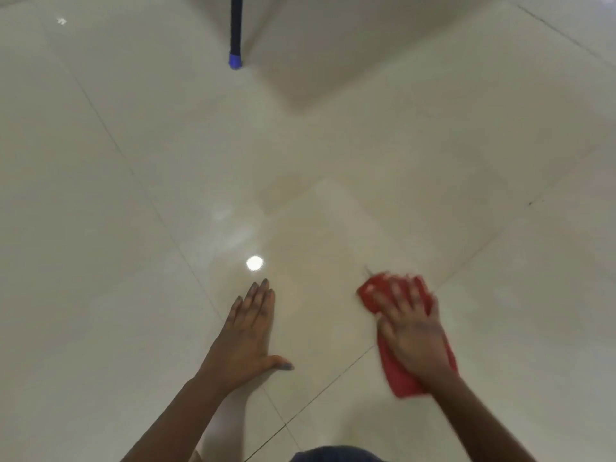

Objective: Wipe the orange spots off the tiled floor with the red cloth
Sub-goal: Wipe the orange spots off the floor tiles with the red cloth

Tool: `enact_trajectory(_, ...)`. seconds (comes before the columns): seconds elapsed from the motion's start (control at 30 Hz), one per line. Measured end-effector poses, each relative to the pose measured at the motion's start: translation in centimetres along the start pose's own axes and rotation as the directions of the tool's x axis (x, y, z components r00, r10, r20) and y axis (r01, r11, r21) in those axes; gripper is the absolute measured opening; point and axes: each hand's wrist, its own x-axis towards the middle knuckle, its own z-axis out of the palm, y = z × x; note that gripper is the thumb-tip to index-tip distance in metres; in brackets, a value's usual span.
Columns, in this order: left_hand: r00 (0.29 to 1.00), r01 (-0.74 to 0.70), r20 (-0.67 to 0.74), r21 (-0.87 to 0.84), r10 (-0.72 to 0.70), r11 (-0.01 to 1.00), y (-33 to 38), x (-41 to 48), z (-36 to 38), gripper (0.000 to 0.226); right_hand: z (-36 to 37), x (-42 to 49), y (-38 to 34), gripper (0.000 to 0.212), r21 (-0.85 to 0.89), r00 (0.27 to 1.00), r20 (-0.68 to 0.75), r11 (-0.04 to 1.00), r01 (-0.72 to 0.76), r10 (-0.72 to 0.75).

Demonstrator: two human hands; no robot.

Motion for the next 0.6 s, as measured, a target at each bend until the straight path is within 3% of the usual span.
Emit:
enact_trajectory(0.07,0.999,-0.03,0.024,0.025,0.03,0.999,0.8,0.9,0.1,0.119,-1.0,4.4,2.5,0.057,0.063,0.971,0.011,0.969,-0.238,0.237)
enact_trajectory(0.13,0.998,-0.055,0.011,0.014,0.054,0.998,1.5,1.7,0.2,0.118,-1.0,6.8,0.1,0.058,0.078,0.96,0.06,0.957,-0.278,0.274)
enact_trajectory(0.23,0.997,-0.08,-0.009,0.005,0.08,0.997,2.5,2.3,0.7,0.12,0.4,1.4,-4.5,0.05,0.04,0.999,0.015,0.999,0.032,-0.033)
enact_trajectory(0.3,0.997,-0.075,0.014,0.045,0.074,0.996,3.0,2.5,0.8,0.12,0.7,-4.1,-2.8,0.049,0.044,0.99,0.05,0.991,0.13,-0.132)
enact_trajectory(0.33,0.997,-0.067,0.033,0.062,0.065,0.996,3.0,2.7,0.7,0.12,0.8,-5.1,-0.4,0.049,0.04,0.994,0.032,0.994,0.104,-0.105)
enact_trajectory(0.4,0.998,-0.057,0.039,0.072,0.054,0.996,3.0,3.1,0.5,0.12,0.1,-3.8,4.2,0.051,0.029,0.994,0.003,0.994,-0.108,0.107)
enact_trajectory(0.5,0.997,-0.073,0.04,0.053,0.071,0.996,2.9,3.6,0.4,0.12,-1.3,3.3,5.3,0.059,0.086,0.925,0.044,0.921,-0.38,0.378)
enact_trajectory(0.53,0.996,-0.087,0.037,0.043,0.085,0.995,2.9,3.6,0.6,0.12,-1.1,4.6,3.6,0.06,0.086,0.923,0.075,0.92,-0.383,0.378)
enact_trajectory(0.6,0.993,-0.112,0.027,0.021,0.111,0.993,3.1,3.7,0.7,0.121,-0.4,4.3,-0.5,0.056,0.079,0.972,0.028,0.969,-0.234,0.232)
